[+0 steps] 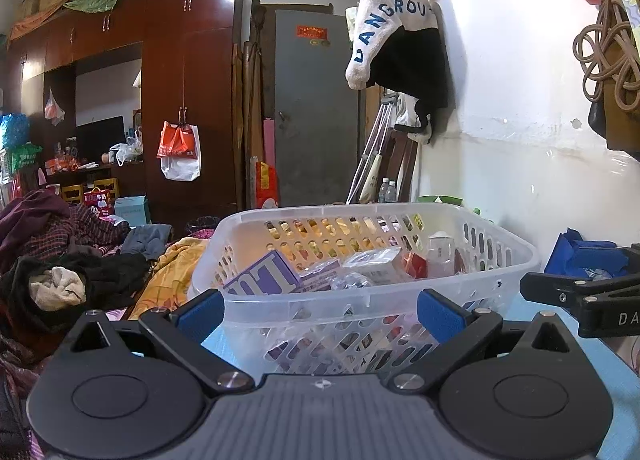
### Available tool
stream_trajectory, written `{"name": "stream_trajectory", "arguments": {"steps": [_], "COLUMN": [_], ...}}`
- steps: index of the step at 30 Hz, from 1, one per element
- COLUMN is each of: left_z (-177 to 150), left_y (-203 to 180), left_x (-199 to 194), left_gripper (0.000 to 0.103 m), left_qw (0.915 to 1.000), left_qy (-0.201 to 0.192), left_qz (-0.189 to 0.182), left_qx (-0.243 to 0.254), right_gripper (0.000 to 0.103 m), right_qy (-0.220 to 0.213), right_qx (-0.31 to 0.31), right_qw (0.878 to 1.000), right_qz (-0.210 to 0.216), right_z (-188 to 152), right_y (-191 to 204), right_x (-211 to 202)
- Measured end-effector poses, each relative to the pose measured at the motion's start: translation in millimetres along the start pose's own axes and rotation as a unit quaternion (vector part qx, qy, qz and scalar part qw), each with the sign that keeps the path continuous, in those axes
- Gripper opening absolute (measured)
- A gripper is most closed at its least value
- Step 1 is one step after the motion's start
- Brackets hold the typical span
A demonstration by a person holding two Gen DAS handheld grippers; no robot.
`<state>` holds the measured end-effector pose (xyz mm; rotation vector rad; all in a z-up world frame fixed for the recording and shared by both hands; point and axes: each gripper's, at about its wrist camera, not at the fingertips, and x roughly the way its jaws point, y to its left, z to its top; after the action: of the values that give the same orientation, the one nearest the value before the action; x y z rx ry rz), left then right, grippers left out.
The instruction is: Organize objects
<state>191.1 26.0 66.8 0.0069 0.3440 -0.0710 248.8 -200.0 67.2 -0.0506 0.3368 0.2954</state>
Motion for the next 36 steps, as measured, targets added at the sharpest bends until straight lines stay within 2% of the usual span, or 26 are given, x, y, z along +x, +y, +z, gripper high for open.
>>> {"name": "stream_trajectory", "arguments": {"steps": [36], "left_z": [-0.3], "left_y": [-2.6], "left_x": [-1.1], "left_gripper": [0.103], "left_qw": [1.0], "left_qy": [0.001], "left_qz": [-0.002], "left_qx": [0.006], "right_gripper": [0.103], "right_qy": [-0.006], "right_qx": [-0.013], "right_qw": [1.0], "right_qz": [0.006], "right_z": [-4.3], "right_y": [2.5], "right_x": [-1.7]}}
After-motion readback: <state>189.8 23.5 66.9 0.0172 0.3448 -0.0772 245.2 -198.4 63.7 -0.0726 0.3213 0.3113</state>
